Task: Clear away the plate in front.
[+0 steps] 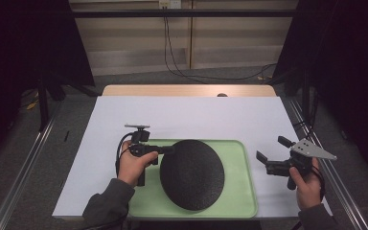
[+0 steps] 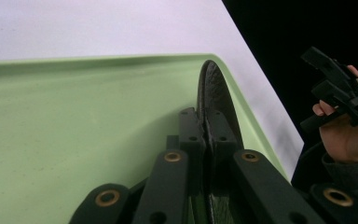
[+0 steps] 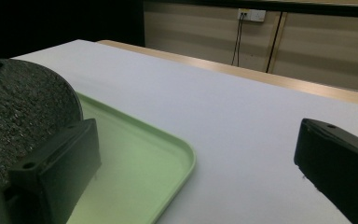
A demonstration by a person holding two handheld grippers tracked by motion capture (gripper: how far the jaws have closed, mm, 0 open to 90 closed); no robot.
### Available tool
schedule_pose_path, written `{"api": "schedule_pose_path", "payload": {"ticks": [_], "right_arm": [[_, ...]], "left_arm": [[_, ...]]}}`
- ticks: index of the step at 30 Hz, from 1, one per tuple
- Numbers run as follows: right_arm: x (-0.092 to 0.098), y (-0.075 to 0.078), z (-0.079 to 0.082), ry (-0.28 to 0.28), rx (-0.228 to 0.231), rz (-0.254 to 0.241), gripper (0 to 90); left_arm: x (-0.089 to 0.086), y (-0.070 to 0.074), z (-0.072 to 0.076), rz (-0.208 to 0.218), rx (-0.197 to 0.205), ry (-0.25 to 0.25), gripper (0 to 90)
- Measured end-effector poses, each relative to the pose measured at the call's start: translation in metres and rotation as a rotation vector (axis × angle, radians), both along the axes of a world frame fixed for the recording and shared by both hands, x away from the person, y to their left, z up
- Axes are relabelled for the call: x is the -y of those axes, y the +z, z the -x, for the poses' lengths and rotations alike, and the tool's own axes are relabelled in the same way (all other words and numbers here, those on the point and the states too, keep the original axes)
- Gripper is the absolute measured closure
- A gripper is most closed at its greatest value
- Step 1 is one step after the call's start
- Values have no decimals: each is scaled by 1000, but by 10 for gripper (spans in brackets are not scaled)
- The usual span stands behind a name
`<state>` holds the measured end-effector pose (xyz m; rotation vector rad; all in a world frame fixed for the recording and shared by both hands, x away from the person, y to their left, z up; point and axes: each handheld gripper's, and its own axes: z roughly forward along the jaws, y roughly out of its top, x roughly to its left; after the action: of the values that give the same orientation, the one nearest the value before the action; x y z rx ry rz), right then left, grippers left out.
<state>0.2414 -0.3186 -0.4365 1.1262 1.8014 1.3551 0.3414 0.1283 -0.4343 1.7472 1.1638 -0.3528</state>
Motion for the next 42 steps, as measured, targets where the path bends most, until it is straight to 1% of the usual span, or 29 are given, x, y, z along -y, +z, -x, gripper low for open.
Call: {"api": "schedule_pose_path", "payload": {"ticks": [1,2,4,5,7,8,9,11,12,15,16,17,18,20,22,25,29,33,35,37,38,39,40,41,42], "right_arm": [[0,0,0,1,-1,0,0],[0,0,0,1,-1,3,0],[0,0,0,-2,-3,0,0],[-1,0,0,-8,-1,-2,0],[-1,0,0,-2,-1,1,0],[-1,0,0,1,-1,3,0],[-1,0,0,6,-1,5,0],[-2,0,1,6,-4,3,0],[-2,0,1,3,-4,5,0],[-2,0,1,0,-5,6,0],[-2,0,1,2,-5,6,0],[-3,0,0,7,-4,9,0],[-3,0,0,4,-2,15,0],[-3,-1,0,8,-3,15,0],[-4,-1,0,7,-8,16,0],[-5,-1,-1,12,-6,18,0],[-4,-1,0,11,-9,24,0],[-4,-1,0,12,-6,21,0],[-5,-1,0,12,-4,26,0],[-5,-2,0,11,-6,26,0],[-4,-1,1,15,-8,25,0],[-4,-1,1,12,-8,25,0],[-4,-1,1,12,-6,28,0],[-4,-1,1,12,-6,28,0],[-4,-1,1,10,-5,29,0]], "left_arm": [[-1,0,0,-1,-1,-9,872],[-1,0,0,-15,16,-10,872],[1,1,2,4,5,9,872],[1,1,2,2,7,8,871],[0,1,2,-1,6,3,871],[0,0,3,-1,10,6,871],[1,0,4,5,5,14,871],[0,-1,3,-9,33,9,870],[-1,-1,4,-10,33,3,869],[0,0,5,-11,39,11,868],[0,0,6,-6,30,12,867],[-1,-1,5,-13,41,11,868],[-2,-1,5,-12,43,9,868],[-2,-2,6,-7,43,13,868],[-2,-2,7,5,31,23,867],[-2,-3,6,-7,47,17,867],[-2,-3,7,-3,49,22,868],[-2,-3,7,-9,55,21,867],[-2,-3,7,-5,51,32,866],[-3,-4,7,-8,47,32,863],[-2,-5,8,-1,30,41,861],[-4,-6,8,-14,39,33,859],[-3,-6,9,-7,33,46,857],[-3,-7,9,-12,38,51,855],[-5,-8,9,-26,39,40,853]]}}
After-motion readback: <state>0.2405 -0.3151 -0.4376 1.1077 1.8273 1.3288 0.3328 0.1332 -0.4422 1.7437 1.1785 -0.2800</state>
